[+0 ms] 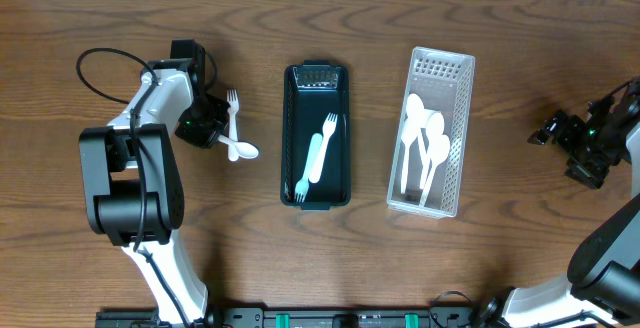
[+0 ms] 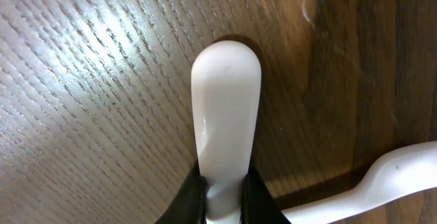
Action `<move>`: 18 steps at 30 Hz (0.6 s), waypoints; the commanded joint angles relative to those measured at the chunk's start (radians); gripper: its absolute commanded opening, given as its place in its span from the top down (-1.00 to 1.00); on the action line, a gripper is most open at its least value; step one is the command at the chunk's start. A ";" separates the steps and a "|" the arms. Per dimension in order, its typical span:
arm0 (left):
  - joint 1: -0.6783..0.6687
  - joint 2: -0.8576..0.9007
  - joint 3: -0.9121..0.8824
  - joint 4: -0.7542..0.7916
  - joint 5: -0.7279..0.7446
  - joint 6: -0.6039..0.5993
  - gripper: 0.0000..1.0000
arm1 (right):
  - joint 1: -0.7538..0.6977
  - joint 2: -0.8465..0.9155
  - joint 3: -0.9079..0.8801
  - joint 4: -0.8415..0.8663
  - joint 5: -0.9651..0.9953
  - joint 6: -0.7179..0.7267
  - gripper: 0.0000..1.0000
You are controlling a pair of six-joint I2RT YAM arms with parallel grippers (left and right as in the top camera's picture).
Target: Pack container
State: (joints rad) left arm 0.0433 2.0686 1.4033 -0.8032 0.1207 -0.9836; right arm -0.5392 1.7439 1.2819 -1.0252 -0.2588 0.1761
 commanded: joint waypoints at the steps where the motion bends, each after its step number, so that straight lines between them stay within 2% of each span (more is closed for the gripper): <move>1: -0.001 0.057 -0.016 -0.003 0.023 0.067 0.88 | 0.004 0.001 0.005 -0.005 -0.011 0.010 -0.99; 5: -0.001 0.023 -0.013 -0.032 0.055 0.153 0.88 | 0.004 0.001 0.005 -0.013 -0.011 0.010 -0.98; 9: -0.001 -0.087 -0.002 -0.089 0.055 0.269 0.88 | 0.004 0.001 0.005 -0.016 -0.011 0.010 -0.98; 14: -0.034 -0.320 0.019 -0.136 0.051 0.464 0.88 | 0.004 0.001 0.005 -0.013 -0.011 0.010 -0.98; 18: -0.127 -0.496 0.019 -0.163 0.049 0.620 0.88 | 0.004 0.001 0.005 -0.003 -0.011 0.011 -0.99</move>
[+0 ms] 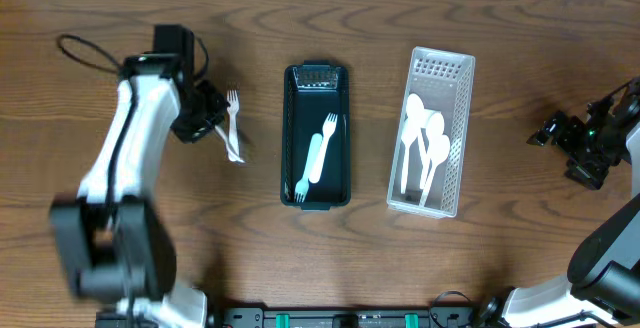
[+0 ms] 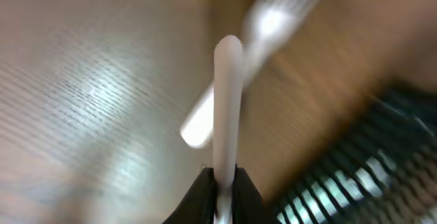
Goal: Pack container
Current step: 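Carry the white spoon over the black tray and release it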
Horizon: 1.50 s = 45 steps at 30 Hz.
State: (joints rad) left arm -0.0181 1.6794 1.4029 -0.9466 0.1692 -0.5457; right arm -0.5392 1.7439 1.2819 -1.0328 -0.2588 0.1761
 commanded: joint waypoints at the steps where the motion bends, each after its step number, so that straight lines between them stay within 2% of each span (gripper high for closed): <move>1: -0.094 -0.138 0.019 -0.023 0.001 0.206 0.88 | 0.004 0.001 0.005 0.009 -0.011 0.011 -0.98; 6: -0.282 -0.205 0.019 -0.017 -0.031 0.365 0.89 | 0.004 0.001 0.005 0.020 -0.012 0.011 -0.98; 11: -0.406 -0.113 0.005 0.005 -0.217 0.369 0.88 | 0.004 0.001 0.005 0.026 -0.012 0.017 -0.99; 21: -0.425 0.127 0.005 0.077 -0.203 0.365 0.88 | 0.004 0.001 0.005 0.027 -0.031 0.037 -0.98; 33: -0.472 0.112 0.007 0.041 -0.240 0.301 0.88 | 0.004 0.001 0.005 0.026 -0.031 0.037 -0.98; 41: -0.471 0.001 0.009 0.032 -0.272 0.296 0.88 | 0.004 0.002 0.005 0.026 -0.030 0.037 -0.99; 43: -0.472 -0.029 0.009 0.032 -0.271 0.248 0.88 | 0.004 0.001 0.005 0.027 -0.030 0.037 -0.98; 45: -0.472 -0.050 0.009 0.034 -0.258 0.124 0.88 | 0.004 0.001 0.005 0.027 -0.030 0.037 -0.98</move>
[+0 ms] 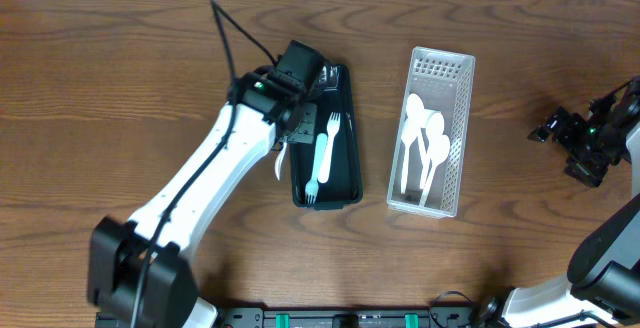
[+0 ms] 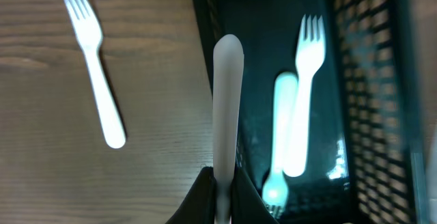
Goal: Pack container
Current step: 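Carry the white spoon over the black tray and release it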
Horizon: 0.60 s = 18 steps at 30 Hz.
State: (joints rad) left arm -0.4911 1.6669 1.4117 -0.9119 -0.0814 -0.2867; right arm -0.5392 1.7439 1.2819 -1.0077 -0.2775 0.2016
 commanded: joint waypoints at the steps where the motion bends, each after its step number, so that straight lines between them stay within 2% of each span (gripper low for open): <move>1: 0.001 -0.039 0.000 0.003 0.016 -0.203 0.88 | 0.004 0.001 0.005 0.002 -0.011 0.011 -0.99; 3: 0.000 -0.030 0.000 0.021 0.078 -0.309 0.88 | 0.004 0.001 0.005 0.002 -0.011 0.011 -0.98; 5: -0.007 -0.005 0.000 0.045 0.109 -0.355 0.88 | 0.004 0.001 0.005 0.002 -0.012 0.011 -0.98; 14: -0.018 0.152 0.000 0.065 0.108 -0.362 0.87 | 0.004 0.001 0.005 0.001 -0.012 0.011 -0.98; 15: -0.014 0.148 0.002 0.065 0.108 -0.357 0.66 | 0.004 0.001 0.005 0.000 -0.012 0.011 -0.98; 17: -0.004 0.134 0.017 0.065 0.108 -0.310 -0.03 | 0.004 0.001 0.005 -0.002 -0.012 0.011 -0.98; 18: 0.003 0.125 0.028 0.063 0.108 -0.280 -0.16 | 0.004 0.001 0.005 -0.002 -0.012 0.011 -0.98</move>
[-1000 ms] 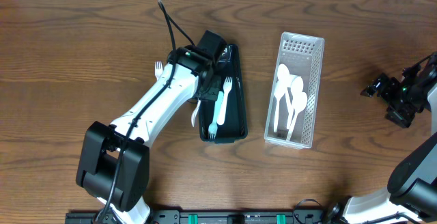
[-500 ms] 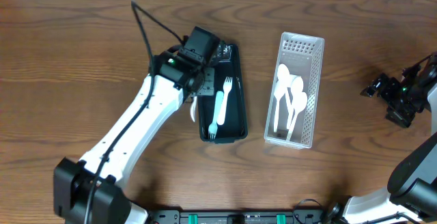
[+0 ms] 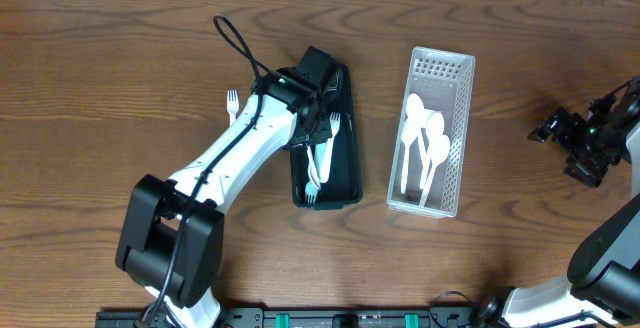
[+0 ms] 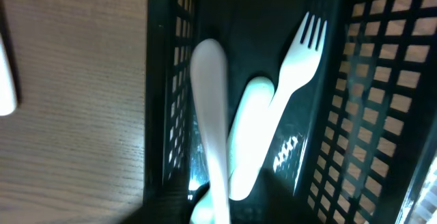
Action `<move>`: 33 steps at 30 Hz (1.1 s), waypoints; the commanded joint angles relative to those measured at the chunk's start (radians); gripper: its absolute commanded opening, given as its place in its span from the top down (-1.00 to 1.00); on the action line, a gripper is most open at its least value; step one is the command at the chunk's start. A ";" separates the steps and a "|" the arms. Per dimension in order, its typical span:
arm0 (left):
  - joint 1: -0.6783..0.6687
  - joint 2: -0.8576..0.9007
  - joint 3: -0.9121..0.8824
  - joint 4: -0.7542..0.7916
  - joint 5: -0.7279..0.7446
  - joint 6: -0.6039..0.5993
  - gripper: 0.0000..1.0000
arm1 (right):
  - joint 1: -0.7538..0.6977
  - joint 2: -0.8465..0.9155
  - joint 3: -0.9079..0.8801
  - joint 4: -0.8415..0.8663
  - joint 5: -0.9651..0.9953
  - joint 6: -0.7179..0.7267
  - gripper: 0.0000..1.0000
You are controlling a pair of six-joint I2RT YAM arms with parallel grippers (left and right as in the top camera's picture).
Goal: Pack container
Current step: 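Carry the white spoon over the black tray and release it, then grasp the last white fork at the left with the left gripper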
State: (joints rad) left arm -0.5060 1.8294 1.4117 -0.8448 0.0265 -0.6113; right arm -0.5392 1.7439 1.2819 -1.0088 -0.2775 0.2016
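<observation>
My left gripper point(image 3: 314, 128) is down inside the black mesh basket point(image 3: 345, 183), shut on a white spoon point(image 4: 209, 108). The spoon is seen edge-on, low over the basket floor along its left wall point(image 4: 162, 101). Beside it in the basket lie a light blue fork point(image 4: 250, 138) and a white fork point(image 4: 300, 53). Another white fork point(image 3: 232, 103) lies on the table left of the basket. My right gripper point(image 3: 575, 150) rests far to the right, its fingers apart and holding nothing.
A clear perforated container point(image 3: 447, 73) holding several white spoons point(image 3: 425, 138) stands right of the basket. The left arm stretches diagonally from the front left to the basket, with its cable looping above. The table is brown wood.
My left gripper has moved from over the basket's left rim to down inside the basket, the spoon still in it. The spoon is now close beside the two forks.
First my left gripper was shut on the white spoon on the table beside the white fork. Then it held the spoon raised near that fork. Later it was over the basket's left rim, and now the spoon is inside the basket, which sits slightly turned.
</observation>
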 commanded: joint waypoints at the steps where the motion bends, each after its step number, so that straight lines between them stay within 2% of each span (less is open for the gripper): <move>1: 0.027 -0.052 0.042 -0.009 0.000 0.073 -0.25 | 0.004 0.001 0.005 -0.001 -0.012 0.011 -0.99; 3: 0.044 -0.087 0.066 -0.023 0.000 0.092 -0.35 | 0.004 0.001 0.005 -0.001 -0.012 0.011 -0.98; 7: 0.095 -0.180 0.081 -0.047 -0.006 0.115 -0.37 | 0.004 0.001 0.005 -0.001 -0.011 0.011 -0.99; 9: 0.131 -0.217 0.081 -0.080 -0.063 0.129 -0.45 | 0.004 0.001 0.005 -0.001 -0.011 0.011 -0.98; 12: 0.201 -0.229 0.079 -0.130 -0.182 0.196 -0.45 | 0.004 0.001 0.005 -0.001 -0.011 0.011 -0.99; 17: 0.324 -0.144 0.047 -0.112 -0.188 0.281 -0.45 | 0.004 0.001 0.005 0.010 -0.011 0.011 -0.99; 20: 0.373 -0.050 0.047 -0.086 -0.182 0.372 -0.44 | 0.004 0.001 0.005 0.010 -0.011 0.011 -0.98; 25: 0.402 0.082 0.047 -0.002 -0.094 0.594 -0.44 | 0.004 0.001 0.005 0.014 -0.011 0.011 -0.99; 33: 0.414 0.227 0.047 0.079 -0.094 0.599 -0.44 | 0.004 0.001 0.005 0.014 -0.011 0.011 -0.99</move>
State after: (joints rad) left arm -0.1020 2.0178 1.4616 -0.7719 -0.0765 -0.0471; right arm -0.5392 1.7439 1.2819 -0.9970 -0.2775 0.2016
